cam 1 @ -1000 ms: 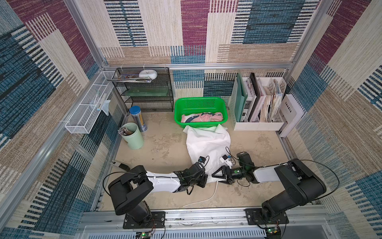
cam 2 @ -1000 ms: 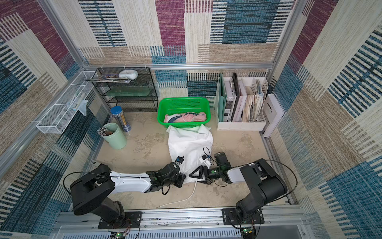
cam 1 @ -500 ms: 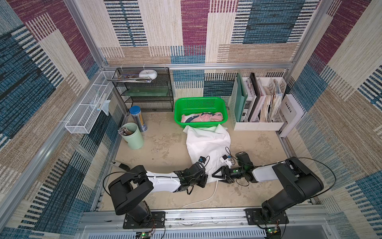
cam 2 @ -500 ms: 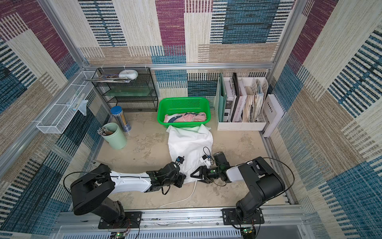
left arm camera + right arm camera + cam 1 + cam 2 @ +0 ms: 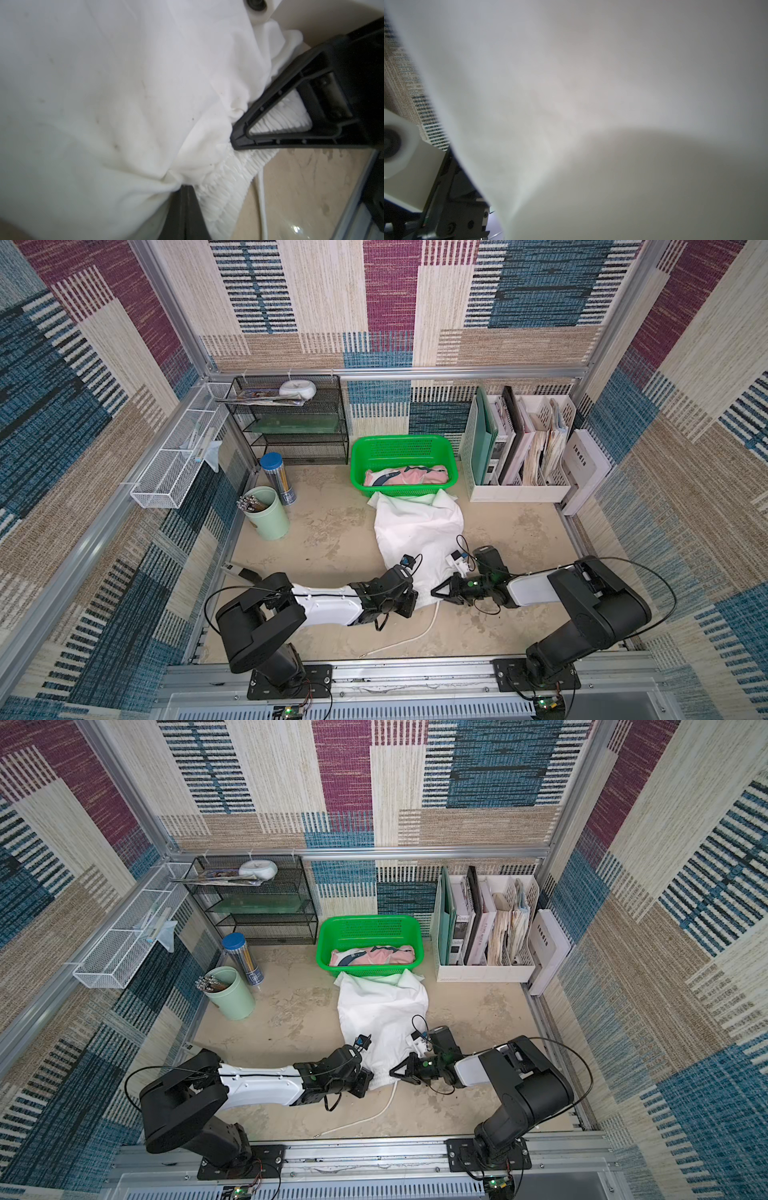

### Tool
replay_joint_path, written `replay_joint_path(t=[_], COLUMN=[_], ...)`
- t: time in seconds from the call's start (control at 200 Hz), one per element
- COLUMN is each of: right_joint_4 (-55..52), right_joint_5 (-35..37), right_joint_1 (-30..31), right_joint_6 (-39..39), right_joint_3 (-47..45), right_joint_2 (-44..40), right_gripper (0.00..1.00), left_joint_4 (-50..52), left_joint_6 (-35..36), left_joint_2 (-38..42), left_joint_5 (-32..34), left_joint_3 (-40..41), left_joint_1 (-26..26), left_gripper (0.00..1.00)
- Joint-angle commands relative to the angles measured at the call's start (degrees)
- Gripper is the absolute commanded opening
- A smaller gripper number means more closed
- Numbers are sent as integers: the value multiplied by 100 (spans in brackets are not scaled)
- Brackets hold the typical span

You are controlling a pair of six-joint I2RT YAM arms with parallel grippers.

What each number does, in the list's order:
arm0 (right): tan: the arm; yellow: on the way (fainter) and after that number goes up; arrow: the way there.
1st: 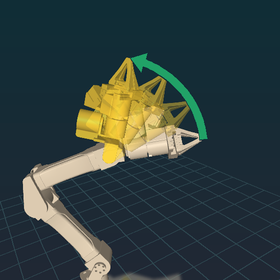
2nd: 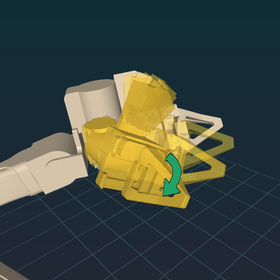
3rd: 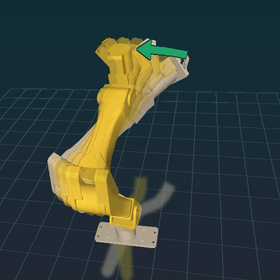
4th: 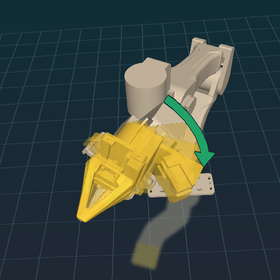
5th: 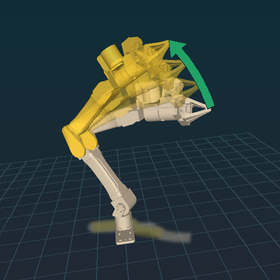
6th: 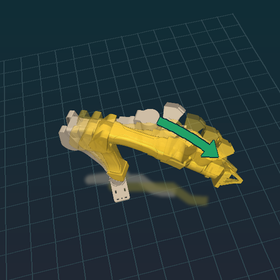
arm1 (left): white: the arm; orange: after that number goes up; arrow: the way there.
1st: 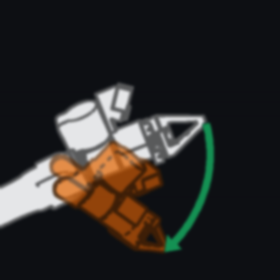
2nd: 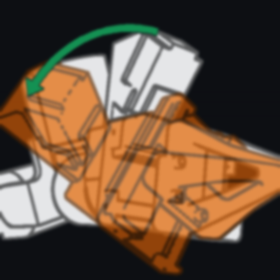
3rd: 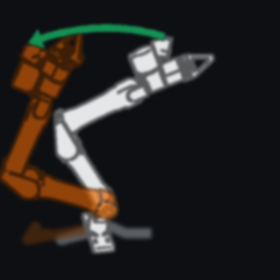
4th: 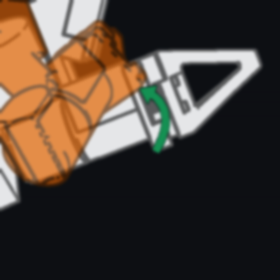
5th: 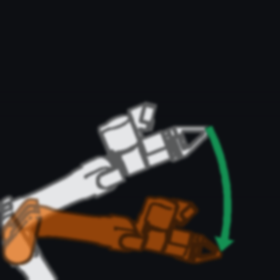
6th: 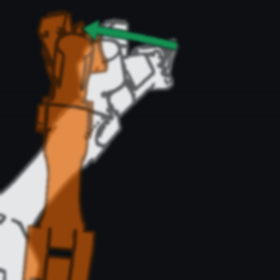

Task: Roll up the shorts
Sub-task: Roll the shorts at the center of the board.

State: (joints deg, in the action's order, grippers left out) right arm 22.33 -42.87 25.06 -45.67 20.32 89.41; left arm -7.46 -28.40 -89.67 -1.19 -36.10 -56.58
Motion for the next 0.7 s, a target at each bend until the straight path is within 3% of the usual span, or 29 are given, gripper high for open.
replay_joint_path(t=[0.0, 0.095, 0.29, 0.476, 0.561, 0.601, 0.696], right_joint_4=[-896, -1231, -1934, -2013, -2014, -1999, -1924], right_joint_5=[917, 868, 781, 653, 659, 645, 622], right_joint_1=[-2, -1, -6, -5, -5, 0, -1], right_joint_6=[-121, -176, -323, -589, -686, -740, -857], right_joint_3=[58, 284, 935, 1142, 1134, 1130, 1098], right_joint_2=[-244, -578, -1030, -1169, -1273, -1305, -1392], right_gripper=[0, 0, 0, 0, 0, 0, 0], left_joint_4=[1309, 1638, 2275, 2039, 1579, 1302, 553], left_joint_6=[299, 621, 1656, 2816, 3378, 3580, 3906], left_joint_2=[297, 934, 2129, 2493, 2479, 2449, 2250], left_joint_5=[133, 409, 1151, 1617, 1915, 2079, 2654], left_joint_3=[-30, -165, -565, -529, -335, -236, -55], left_joint_1=[0, -4, -27, -238, -523, -677, -1053], left_gripper=[0, 19, 80, 88, 92, 99, 100])
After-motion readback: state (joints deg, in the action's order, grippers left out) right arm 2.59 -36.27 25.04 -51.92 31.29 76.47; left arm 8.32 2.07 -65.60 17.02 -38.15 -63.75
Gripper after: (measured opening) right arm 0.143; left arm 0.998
